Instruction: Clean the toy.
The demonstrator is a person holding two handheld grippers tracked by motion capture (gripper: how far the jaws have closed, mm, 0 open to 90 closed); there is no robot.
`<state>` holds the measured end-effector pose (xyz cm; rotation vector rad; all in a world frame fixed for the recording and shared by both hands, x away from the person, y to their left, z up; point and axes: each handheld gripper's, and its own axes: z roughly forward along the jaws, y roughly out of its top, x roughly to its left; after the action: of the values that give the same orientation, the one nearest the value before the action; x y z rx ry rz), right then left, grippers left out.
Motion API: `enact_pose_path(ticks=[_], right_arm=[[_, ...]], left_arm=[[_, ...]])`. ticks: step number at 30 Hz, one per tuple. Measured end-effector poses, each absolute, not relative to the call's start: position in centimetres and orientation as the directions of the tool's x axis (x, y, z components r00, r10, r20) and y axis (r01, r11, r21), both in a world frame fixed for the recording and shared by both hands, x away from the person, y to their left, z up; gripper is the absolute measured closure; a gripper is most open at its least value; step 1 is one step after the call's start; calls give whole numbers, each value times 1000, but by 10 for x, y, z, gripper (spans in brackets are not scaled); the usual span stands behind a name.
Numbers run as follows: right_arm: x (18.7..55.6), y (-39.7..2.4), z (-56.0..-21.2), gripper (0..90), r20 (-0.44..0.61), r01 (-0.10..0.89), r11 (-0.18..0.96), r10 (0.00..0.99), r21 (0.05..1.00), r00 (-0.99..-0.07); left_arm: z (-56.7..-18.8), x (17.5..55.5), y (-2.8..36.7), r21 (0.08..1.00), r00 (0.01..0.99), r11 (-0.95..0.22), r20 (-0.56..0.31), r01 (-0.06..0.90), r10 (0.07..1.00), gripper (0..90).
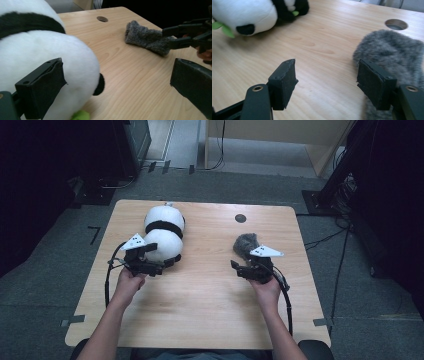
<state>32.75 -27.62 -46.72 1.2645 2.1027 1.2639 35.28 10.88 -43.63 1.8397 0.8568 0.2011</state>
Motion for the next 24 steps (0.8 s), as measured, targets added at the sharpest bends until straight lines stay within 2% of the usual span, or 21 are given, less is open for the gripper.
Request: enact_pose_path(ticks=[13, 18, 24], right_arm=[[305, -259, -469, 317, 127, 486, 206, 814, 849, -567], [299, -255, -468, 322, 131, 477, 206, 803, 854, -581], [295, -248, -469, 322, 141, 476, 211, 786, 854, -602]], left_arm=[[-453, 335, 73, 845, 797, -301, -218, 443, 563, 0], [-461, 328, 59, 838, 798, -342, -168, 425, 579, 119], [-469, 328, 51, 820, 814, -360, -202, 445, 545, 128]])
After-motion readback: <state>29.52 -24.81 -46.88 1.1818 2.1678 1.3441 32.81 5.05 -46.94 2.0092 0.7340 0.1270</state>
